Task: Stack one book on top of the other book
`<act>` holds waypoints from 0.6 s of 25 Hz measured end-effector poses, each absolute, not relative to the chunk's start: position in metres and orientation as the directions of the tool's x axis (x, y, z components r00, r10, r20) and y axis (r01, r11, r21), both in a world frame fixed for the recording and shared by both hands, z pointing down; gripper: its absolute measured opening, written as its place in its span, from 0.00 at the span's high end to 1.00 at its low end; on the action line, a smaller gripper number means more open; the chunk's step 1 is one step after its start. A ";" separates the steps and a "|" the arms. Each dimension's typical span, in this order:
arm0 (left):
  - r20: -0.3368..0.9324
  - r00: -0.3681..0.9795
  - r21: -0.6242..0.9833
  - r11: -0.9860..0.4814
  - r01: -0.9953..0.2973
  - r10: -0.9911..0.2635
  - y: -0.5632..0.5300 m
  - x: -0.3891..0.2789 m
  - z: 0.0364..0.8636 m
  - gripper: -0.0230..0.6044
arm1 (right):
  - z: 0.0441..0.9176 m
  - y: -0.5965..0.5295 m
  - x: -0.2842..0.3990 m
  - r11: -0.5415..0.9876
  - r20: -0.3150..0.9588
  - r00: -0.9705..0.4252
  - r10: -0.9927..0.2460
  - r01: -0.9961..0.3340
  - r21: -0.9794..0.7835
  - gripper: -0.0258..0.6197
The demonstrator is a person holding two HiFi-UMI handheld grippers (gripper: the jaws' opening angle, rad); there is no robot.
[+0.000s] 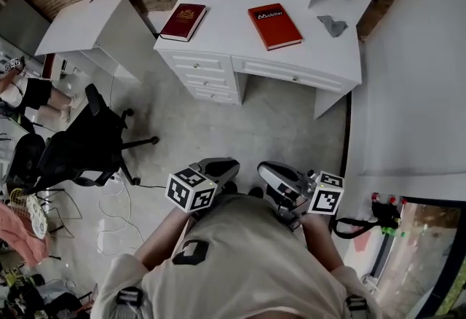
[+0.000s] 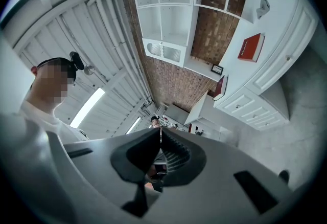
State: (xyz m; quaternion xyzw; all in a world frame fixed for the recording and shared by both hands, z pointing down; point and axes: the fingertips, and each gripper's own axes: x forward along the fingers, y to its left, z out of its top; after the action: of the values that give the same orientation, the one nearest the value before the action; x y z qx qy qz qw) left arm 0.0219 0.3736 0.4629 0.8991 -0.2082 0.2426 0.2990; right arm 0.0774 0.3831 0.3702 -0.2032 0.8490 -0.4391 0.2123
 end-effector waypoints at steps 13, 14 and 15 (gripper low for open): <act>0.480 0.848 0.480 -0.742 -0.467 -0.223 0.295 0.005 0.455 0.93 | 0.366 0.320 0.051 0.506 -0.040 -0.833 -0.552 -0.297 -0.810 0.95; 0.475 0.850 0.485 -0.738 -0.470 -0.229 0.288 0.000 0.455 0.93 | 0.365 0.314 0.047 0.506 -0.031 -0.835 -0.549 -0.302 -0.808 0.95; 0.469 0.851 0.490 -0.732 -0.473 -0.235 0.282 -0.006 0.455 0.93 | 0.365 0.309 0.042 0.505 -0.022 -0.838 -0.546 -0.308 -0.807 0.95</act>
State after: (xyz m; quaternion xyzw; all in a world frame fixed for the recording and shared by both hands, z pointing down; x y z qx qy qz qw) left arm -0.0057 0.2822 0.4551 0.9107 -0.1944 0.1914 0.3101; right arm 0.0420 0.3088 0.3652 -0.2491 0.8563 -0.4307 0.1382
